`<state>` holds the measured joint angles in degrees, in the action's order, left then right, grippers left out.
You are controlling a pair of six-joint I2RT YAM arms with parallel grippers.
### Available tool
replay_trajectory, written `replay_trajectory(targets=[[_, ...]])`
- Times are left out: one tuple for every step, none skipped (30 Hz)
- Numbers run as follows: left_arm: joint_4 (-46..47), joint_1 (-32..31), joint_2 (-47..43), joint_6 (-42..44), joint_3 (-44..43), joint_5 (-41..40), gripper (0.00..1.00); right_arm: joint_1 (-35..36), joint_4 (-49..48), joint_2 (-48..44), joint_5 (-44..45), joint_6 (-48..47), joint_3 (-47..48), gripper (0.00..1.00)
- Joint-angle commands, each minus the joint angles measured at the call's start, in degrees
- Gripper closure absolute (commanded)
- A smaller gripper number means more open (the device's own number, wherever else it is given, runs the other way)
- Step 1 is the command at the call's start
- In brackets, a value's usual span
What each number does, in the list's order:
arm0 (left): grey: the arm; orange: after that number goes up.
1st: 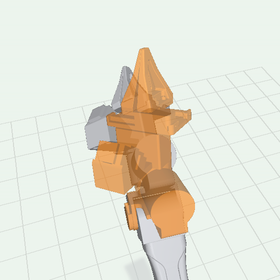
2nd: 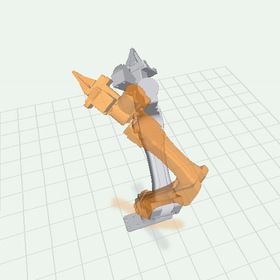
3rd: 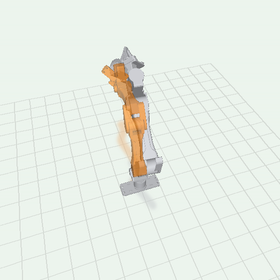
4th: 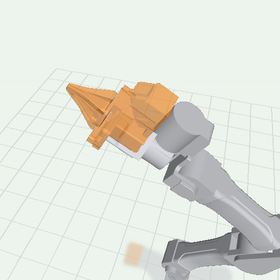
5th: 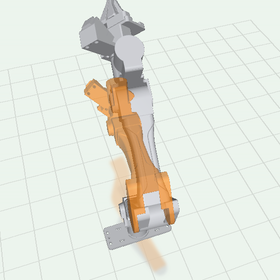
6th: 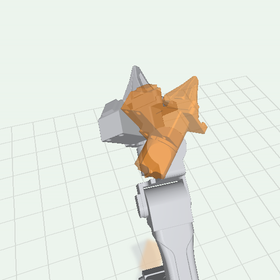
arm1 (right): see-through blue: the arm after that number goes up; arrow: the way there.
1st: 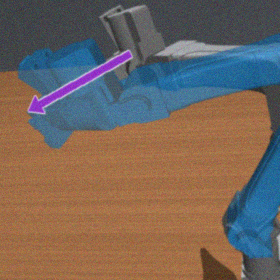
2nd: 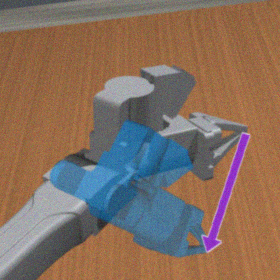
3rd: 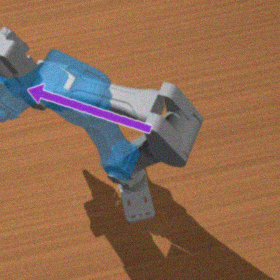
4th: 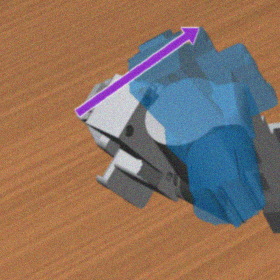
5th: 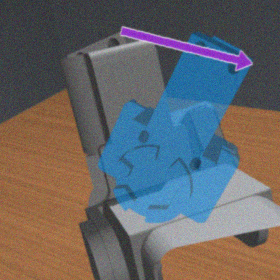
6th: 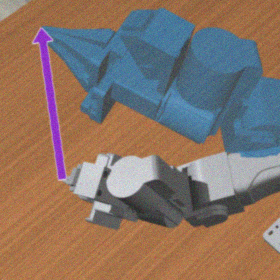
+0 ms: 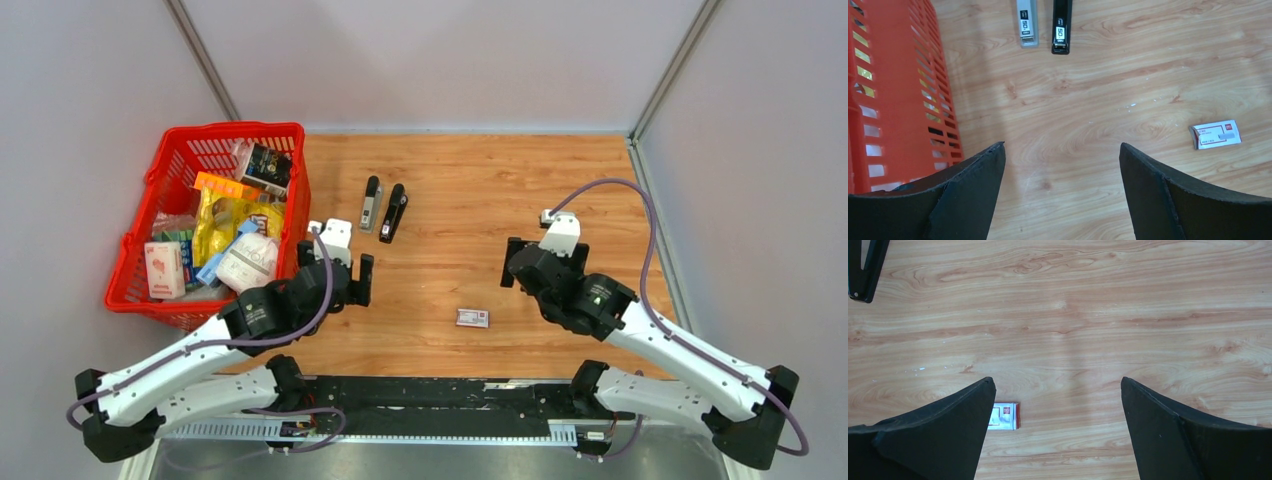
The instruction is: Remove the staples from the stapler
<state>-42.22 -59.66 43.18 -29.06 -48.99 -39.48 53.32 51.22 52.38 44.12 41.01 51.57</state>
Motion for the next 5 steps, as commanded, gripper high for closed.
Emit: replay_trajectory(targets=[[0.82, -0.2, -2.22, 3.31, -0.93, 0.55, 0.09, -0.23, -1.47, -1.66, 1.94, -2.69, 1.08, 0.0], [0.82, -0.28, -2.4, 3.22, -0.93, 0.46, 0.09, -0.15, -1.82, -2.02, 1.76, -2.87, 0.73, 0.0], [0.99, -0.2, -2.48, 3.31, -0.67, 0.46, 0.09, -0.23, -1.74, -2.19, 1.93, -2.7, 0.64, 0.0], [1.0, -0.28, -2.57, 3.31, -0.58, 0.46, 0.09, -0.15, -1.39, -2.37, 2.55, -2.0, 0.37, 0.0], [0.91, -0.28, -2.31, 3.22, -0.4, 0.55, 0.09, -0.15, -1.21, -2.54, 2.9, -1.56, 0.37, 0.0]])
